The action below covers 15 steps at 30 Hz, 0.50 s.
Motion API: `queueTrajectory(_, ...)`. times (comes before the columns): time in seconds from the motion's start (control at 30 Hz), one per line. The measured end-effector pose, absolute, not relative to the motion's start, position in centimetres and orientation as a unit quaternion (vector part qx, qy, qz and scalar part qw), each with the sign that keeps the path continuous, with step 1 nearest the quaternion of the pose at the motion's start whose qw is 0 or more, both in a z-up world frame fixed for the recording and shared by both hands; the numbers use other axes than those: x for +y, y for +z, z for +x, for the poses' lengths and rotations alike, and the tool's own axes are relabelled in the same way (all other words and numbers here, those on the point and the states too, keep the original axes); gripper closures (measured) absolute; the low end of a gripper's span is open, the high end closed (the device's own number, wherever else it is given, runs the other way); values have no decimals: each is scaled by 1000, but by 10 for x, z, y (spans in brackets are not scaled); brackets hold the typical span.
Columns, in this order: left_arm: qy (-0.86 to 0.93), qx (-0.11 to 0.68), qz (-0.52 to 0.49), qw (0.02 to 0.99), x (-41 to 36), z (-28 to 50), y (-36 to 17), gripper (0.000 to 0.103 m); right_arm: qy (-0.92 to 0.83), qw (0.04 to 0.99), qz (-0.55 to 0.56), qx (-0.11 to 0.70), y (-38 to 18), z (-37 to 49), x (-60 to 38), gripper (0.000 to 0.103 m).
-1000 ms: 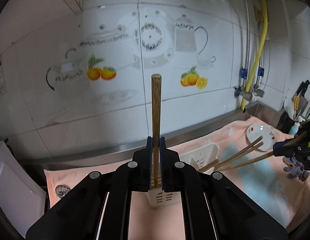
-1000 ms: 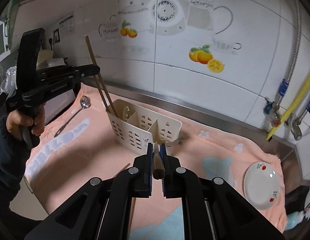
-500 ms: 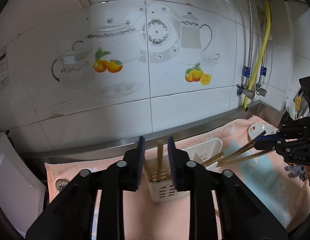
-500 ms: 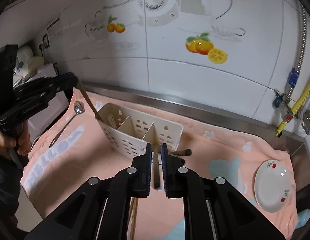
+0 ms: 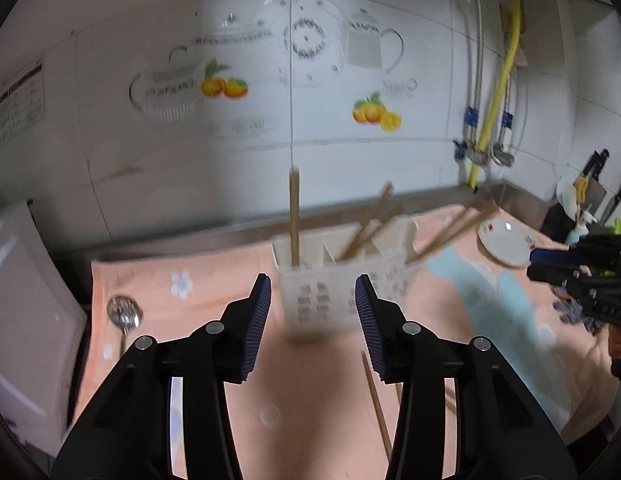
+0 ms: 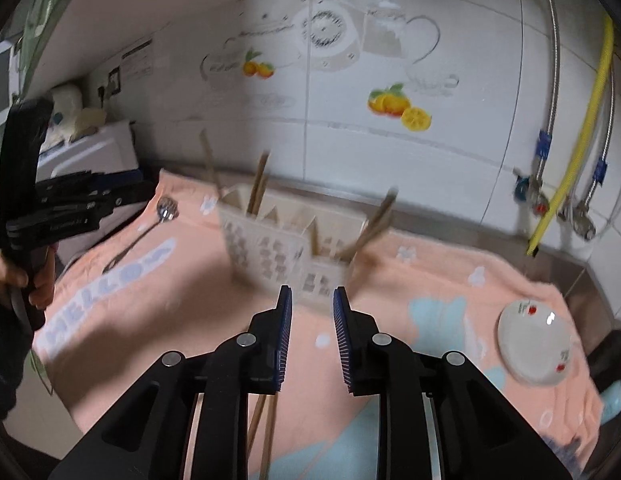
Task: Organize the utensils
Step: 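Open the left tool to drop its chopstick while the right tool releases its own, then lower the left tool onto a fourth chopstick and close it while the right tool grasps another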
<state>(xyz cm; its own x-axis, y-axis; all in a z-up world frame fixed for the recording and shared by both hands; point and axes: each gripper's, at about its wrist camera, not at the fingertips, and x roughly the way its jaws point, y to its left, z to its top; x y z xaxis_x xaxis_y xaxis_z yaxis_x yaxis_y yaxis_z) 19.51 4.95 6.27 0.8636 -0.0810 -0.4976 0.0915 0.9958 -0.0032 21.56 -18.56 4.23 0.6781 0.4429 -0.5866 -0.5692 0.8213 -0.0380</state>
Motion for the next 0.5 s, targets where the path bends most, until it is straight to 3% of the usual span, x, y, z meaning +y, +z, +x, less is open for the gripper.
queueTrajectory(0.5,-84,354,-16,931,25,158,-38,59,260,887,-78,373,-84,168,-199,82)
